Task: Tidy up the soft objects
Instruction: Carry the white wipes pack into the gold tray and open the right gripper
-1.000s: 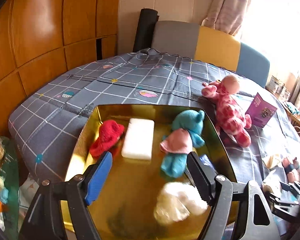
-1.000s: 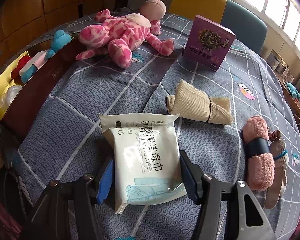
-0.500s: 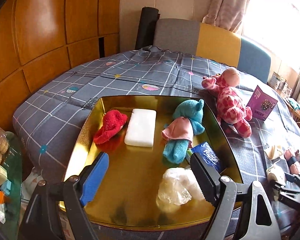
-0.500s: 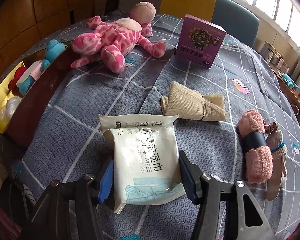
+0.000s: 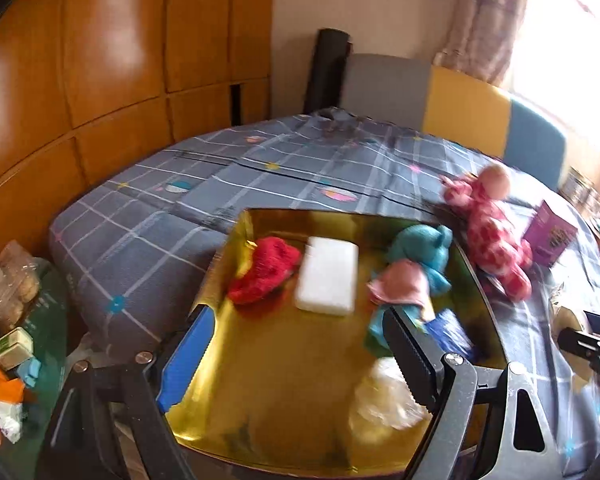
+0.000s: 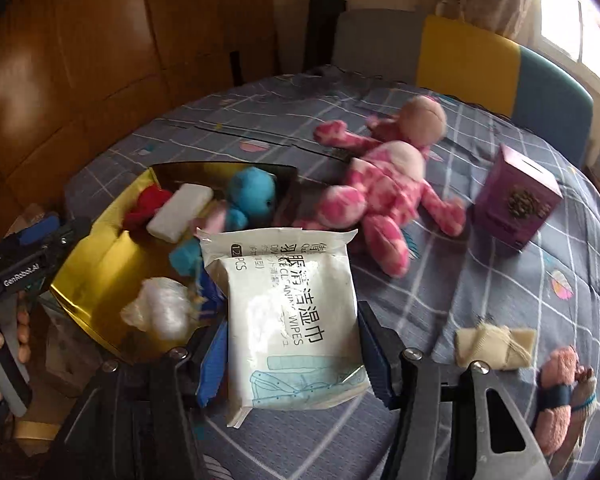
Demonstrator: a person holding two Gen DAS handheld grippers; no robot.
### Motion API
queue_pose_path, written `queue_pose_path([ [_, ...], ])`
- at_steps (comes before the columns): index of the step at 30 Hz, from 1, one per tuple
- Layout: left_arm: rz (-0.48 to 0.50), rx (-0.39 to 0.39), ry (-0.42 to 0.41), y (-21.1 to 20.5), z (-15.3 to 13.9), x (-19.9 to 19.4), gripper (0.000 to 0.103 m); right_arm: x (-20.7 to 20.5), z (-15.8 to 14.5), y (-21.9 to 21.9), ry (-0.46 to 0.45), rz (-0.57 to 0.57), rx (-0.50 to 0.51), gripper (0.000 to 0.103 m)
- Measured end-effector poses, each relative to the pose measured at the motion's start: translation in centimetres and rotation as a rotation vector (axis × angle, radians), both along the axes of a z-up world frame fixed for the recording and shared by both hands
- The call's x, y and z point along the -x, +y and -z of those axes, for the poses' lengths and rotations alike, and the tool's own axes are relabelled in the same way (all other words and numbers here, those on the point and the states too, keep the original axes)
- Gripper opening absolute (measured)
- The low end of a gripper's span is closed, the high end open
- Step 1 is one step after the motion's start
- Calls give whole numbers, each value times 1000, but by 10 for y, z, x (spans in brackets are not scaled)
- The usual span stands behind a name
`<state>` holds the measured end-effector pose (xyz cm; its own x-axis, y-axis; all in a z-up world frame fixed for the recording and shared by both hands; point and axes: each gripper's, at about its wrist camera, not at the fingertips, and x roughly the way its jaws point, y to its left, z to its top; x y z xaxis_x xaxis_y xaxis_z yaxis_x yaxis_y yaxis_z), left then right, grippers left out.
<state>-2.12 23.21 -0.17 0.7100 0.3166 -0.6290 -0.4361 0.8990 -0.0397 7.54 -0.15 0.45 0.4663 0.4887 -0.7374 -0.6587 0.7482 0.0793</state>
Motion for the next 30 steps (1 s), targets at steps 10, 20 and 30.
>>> queue_pose_path([
  [10,-169,35,-75,63,-18,16,88,2,20,149,8,-243,76,59],
  [20,-221,58,-62,86,-13,21,88,-20,70,178,151,-225,102,63],
  [30,-167,31,-33,65,-9,12,88,-11,53,149,128,-174,9,66],
])
